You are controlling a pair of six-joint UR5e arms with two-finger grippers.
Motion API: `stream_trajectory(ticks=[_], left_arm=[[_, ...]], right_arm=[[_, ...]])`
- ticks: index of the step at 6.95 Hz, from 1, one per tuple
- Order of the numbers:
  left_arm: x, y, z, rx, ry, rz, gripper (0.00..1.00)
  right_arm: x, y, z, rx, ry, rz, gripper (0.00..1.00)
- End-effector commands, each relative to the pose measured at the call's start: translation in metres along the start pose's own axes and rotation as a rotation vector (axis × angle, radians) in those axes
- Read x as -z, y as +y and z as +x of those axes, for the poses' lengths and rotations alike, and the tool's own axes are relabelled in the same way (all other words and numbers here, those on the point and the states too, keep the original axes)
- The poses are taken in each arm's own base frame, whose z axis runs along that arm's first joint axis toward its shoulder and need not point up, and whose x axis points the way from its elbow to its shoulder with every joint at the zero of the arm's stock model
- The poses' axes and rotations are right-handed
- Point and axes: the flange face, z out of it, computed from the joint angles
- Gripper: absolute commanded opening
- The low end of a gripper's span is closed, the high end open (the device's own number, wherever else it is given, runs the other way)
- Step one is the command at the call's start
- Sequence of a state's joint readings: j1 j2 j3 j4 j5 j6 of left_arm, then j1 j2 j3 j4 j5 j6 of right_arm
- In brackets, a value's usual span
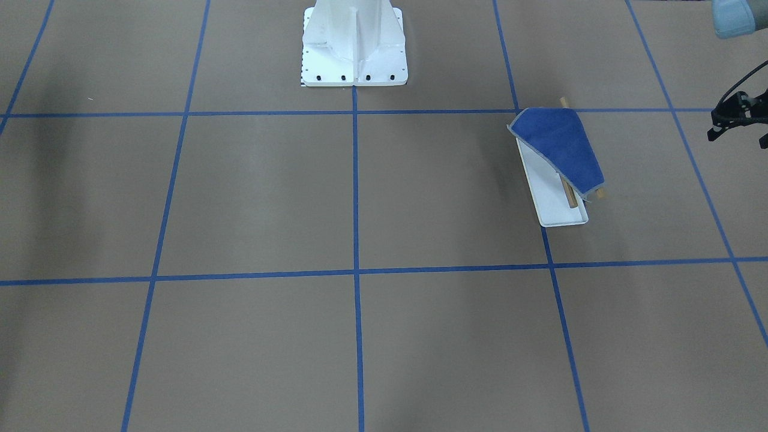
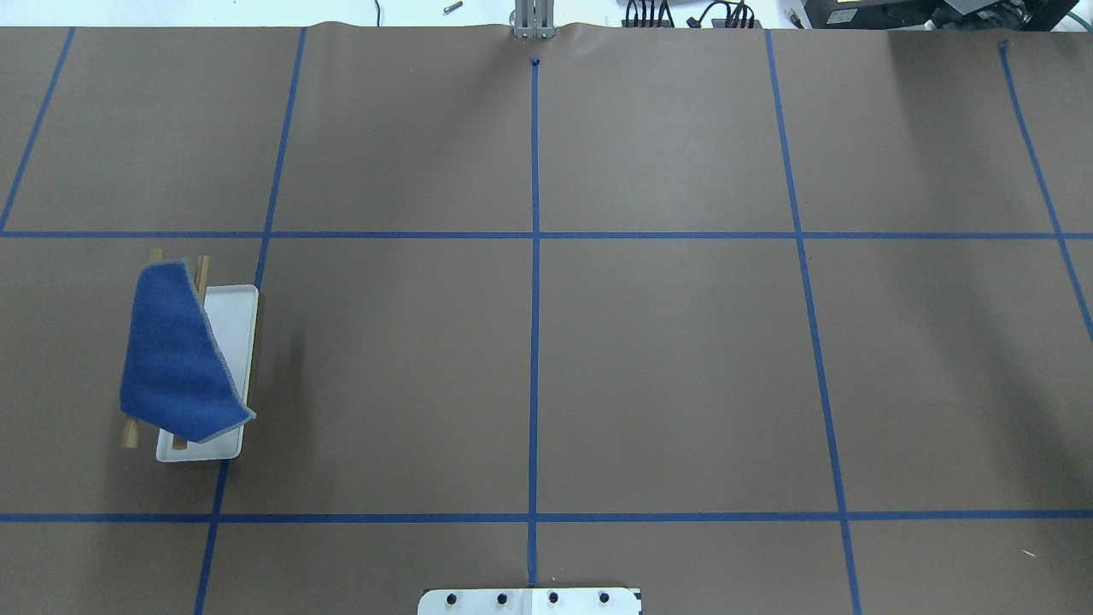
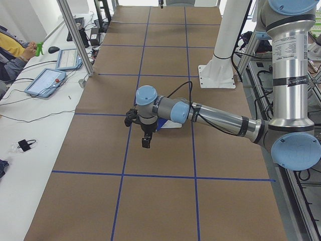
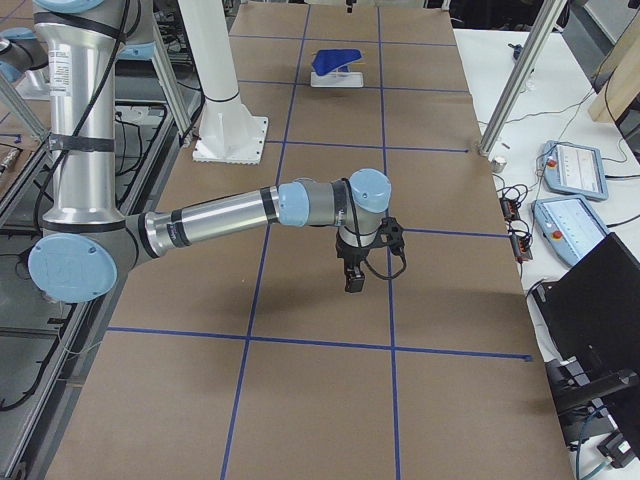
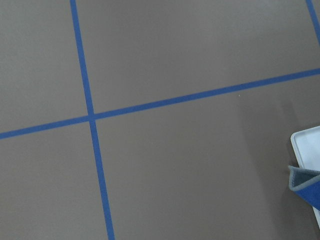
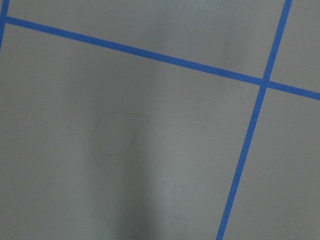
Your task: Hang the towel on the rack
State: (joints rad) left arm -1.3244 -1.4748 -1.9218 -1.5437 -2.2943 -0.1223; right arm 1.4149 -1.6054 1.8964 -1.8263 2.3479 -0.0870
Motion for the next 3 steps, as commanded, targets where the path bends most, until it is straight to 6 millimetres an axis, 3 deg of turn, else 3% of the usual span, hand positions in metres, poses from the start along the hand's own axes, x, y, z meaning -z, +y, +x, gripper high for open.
stream_trajectory(ticks=[1, 3], left_arm=[[-0.003, -0.0021, -0.0115, 0.022, -0.06, -0.02, 0.98], [0.0052, -0.0052, -0.0044, -0.045, -0.045, -0.007, 0.98]], right_arm=[[0.0201, -0.0143, -0.0034, -0.051, 0.001, -0.022, 1.0], [0.0184, -0.014, -0.001, -0.052, 0.007, -0.024, 1.0]])
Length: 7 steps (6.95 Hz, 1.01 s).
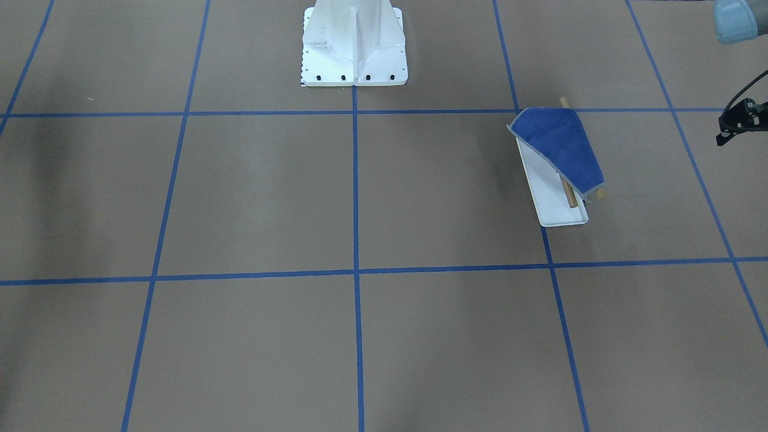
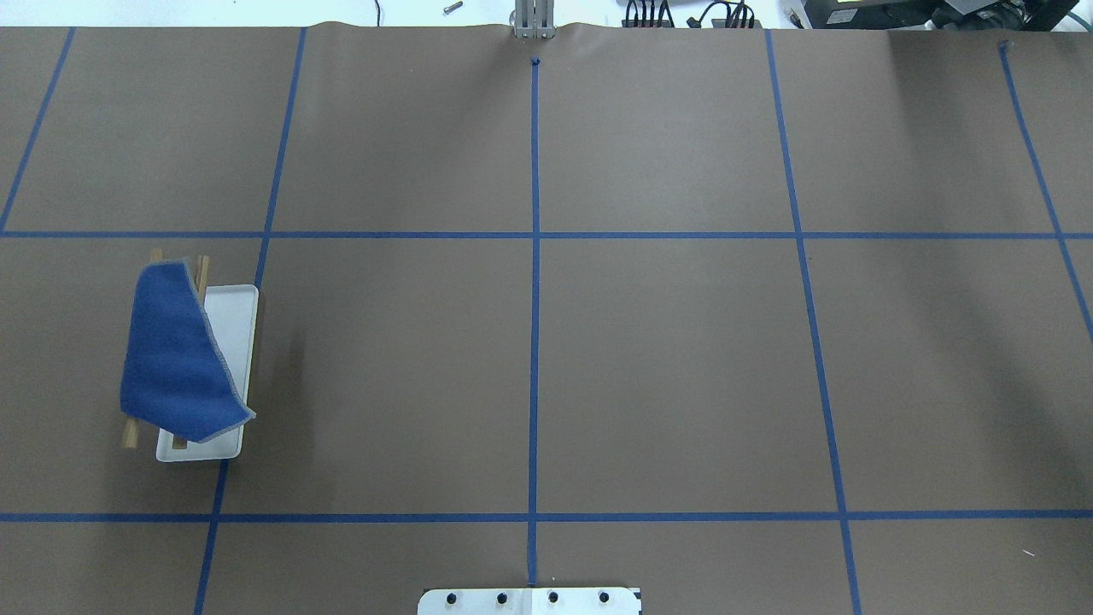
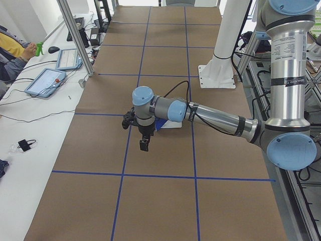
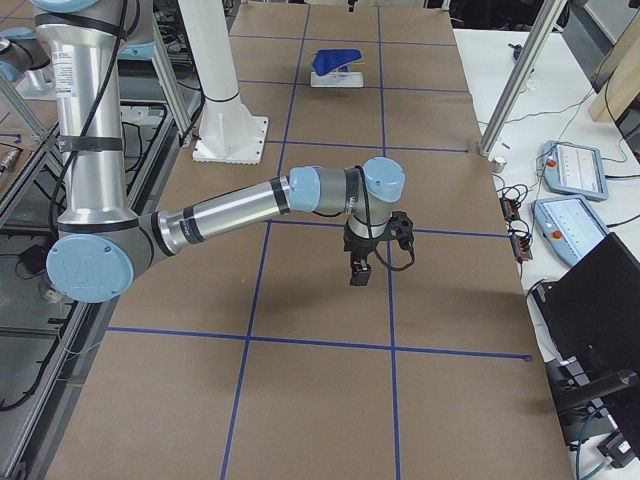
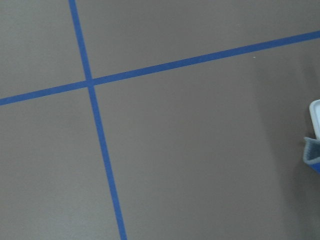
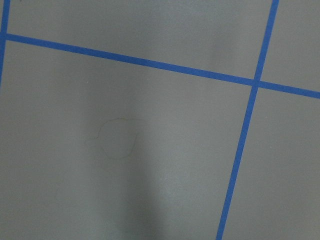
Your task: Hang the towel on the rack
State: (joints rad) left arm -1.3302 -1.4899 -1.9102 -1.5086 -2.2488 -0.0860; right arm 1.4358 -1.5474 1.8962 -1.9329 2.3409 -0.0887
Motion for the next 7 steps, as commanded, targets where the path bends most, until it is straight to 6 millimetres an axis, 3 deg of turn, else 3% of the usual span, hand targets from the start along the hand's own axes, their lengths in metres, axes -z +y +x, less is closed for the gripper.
stream_trajectory(ticks=[1, 2, 3, 7], left_arm=[[0.021, 0.002, 0.011, -0.043, 0.02, 0.037, 0.98], [0.009, 0.001, -0.002, -0.018, 0.021, 0.019, 0.98], [0.017, 0.001, 0.003, -0.026, 0.015, 0.036, 0.98], [0.018, -0.005, 0.008, -0.031, 0.024, 0.039, 0.98]], right_arm=[[0.0, 0.0, 0.001, -0.002, 0.003, -0.004, 1.0], [-0.003, 0.0, 0.003, 0.001, -0.002, -0.006, 1.0], [-0.003, 0.0, 0.002, -0.002, -0.014, -0.006, 1.0], [-0.003, -0.001, 0.0, -0.002, -0.014, -0.003, 1.0]])
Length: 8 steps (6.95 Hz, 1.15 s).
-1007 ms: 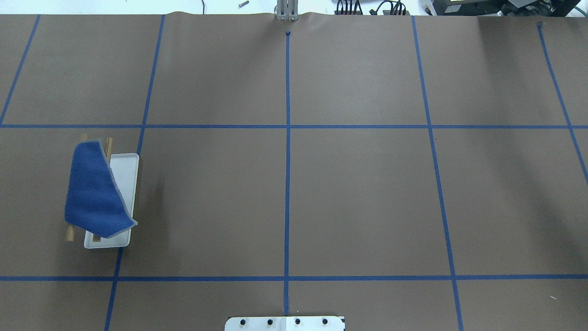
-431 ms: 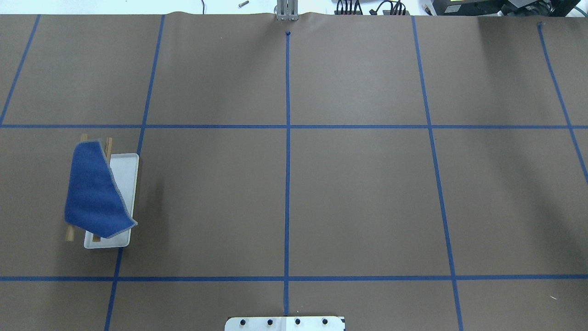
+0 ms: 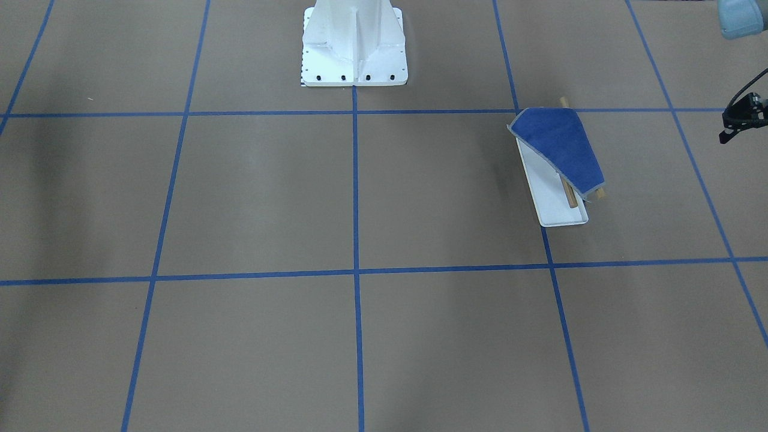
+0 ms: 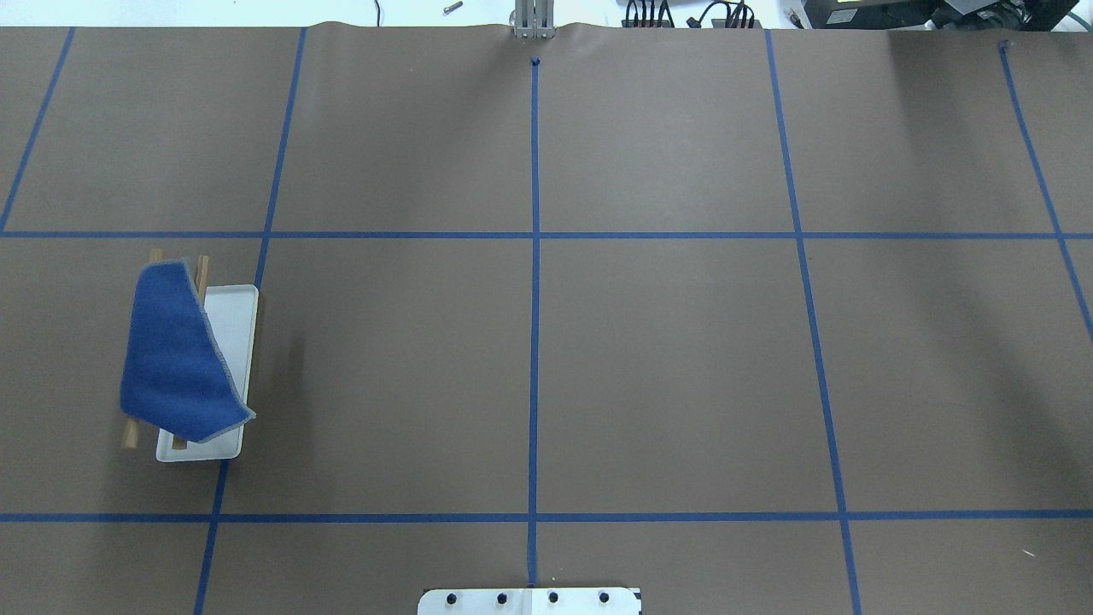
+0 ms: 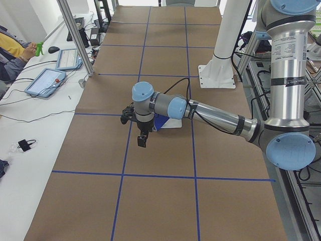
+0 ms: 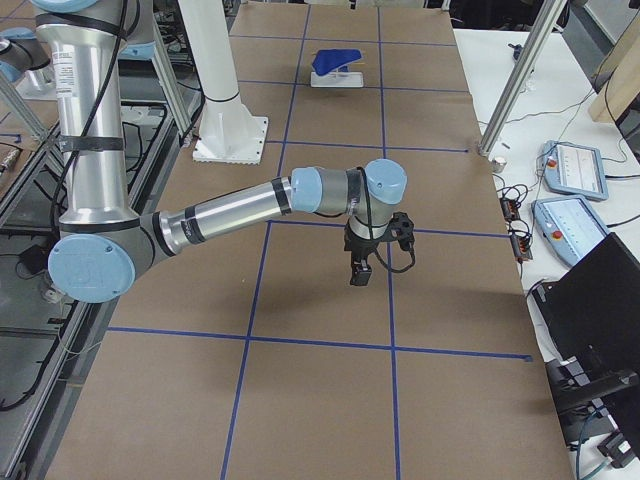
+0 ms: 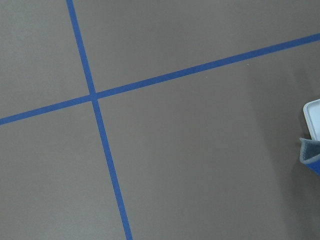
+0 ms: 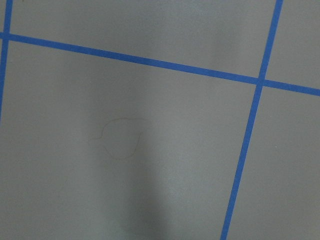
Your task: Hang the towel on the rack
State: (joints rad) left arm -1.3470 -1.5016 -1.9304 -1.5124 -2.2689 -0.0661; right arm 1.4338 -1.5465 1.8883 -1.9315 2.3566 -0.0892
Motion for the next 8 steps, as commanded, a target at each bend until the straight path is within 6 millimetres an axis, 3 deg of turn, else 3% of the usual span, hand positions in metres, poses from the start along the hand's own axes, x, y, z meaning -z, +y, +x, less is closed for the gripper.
stream_trajectory(ticks=[1, 8], left_arm=[[0.002, -0.002, 0.004, -0.006, 0.005, 0.005, 0.98], [0.003, -0.005, 0.004, 0.001, 0.006, 0.01, 0.98]], right_arm=[[0.0, -0.001, -0.001, 0.0, 0.001, 0.002, 1.0], [-0.013, -0.005, -0.003, 0.004, -0.003, -0.023, 1.0]])
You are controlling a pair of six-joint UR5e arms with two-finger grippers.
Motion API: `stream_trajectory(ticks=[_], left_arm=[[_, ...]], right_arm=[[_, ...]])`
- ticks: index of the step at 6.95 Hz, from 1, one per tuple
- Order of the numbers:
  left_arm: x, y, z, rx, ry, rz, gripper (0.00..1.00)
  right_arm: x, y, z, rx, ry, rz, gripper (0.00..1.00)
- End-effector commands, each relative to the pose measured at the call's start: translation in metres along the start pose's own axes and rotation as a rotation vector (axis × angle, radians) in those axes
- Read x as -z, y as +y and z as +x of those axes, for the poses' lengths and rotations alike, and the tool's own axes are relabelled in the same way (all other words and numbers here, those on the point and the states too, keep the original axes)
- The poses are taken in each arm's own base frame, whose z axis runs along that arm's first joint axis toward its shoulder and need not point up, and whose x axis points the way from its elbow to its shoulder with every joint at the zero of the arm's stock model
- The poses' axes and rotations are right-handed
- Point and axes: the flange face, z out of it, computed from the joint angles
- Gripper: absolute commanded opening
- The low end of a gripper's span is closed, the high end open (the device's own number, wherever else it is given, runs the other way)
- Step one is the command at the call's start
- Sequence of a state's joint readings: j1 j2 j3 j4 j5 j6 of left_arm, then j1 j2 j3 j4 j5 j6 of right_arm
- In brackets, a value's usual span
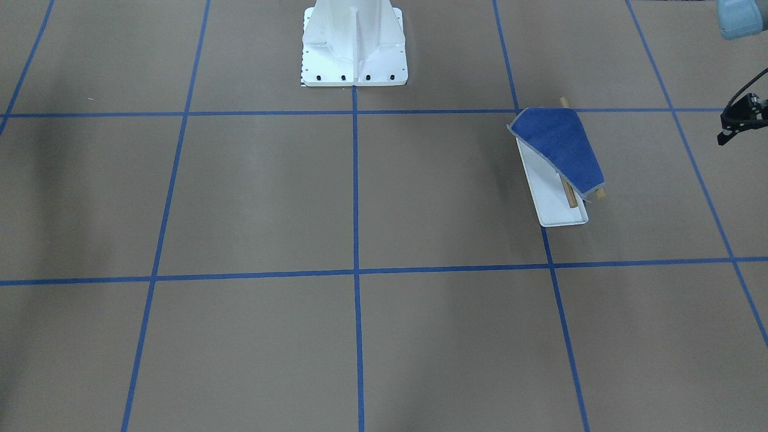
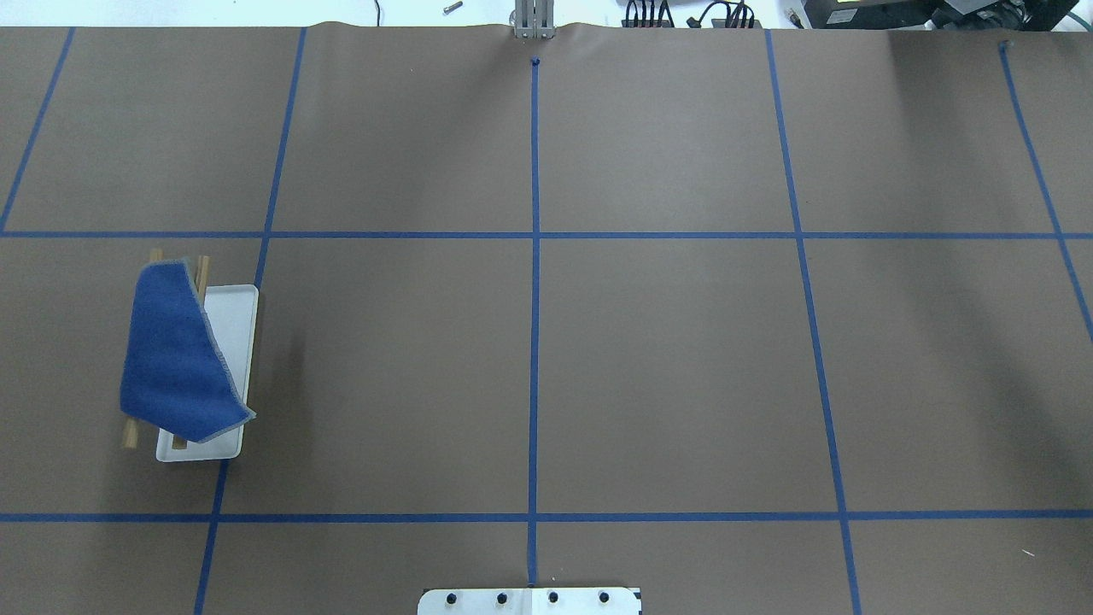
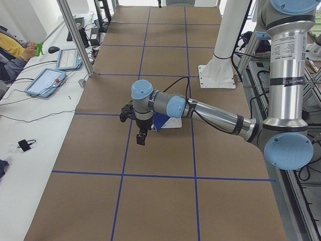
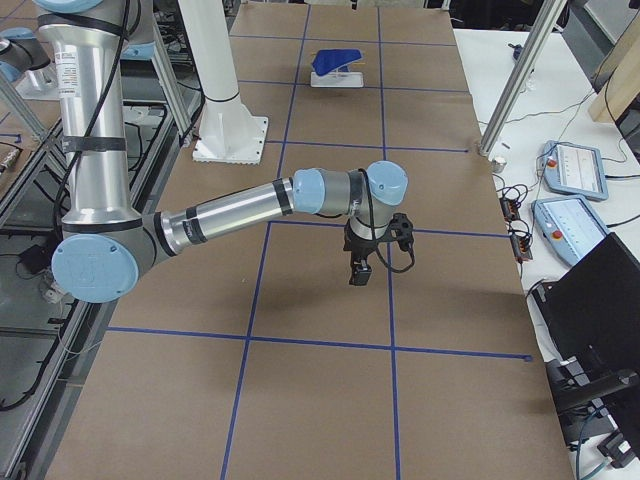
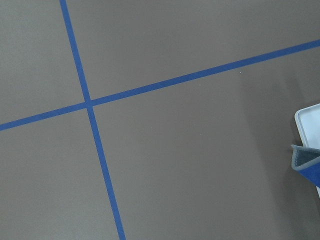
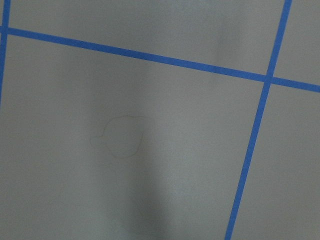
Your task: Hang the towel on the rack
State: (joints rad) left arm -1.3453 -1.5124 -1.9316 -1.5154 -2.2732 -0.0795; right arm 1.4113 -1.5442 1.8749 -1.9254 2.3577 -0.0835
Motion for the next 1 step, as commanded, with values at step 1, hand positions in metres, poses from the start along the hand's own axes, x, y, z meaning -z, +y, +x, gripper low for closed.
stream_trajectory(ticks=[1], left_arm=[[0.0, -0.0001, 0.0001, -0.002, 0.0, 0.001, 0.98]], right_arm=[[-0.0028, -0.001, -0.0002, 0.0, 0.0, -0.006, 1.0]])
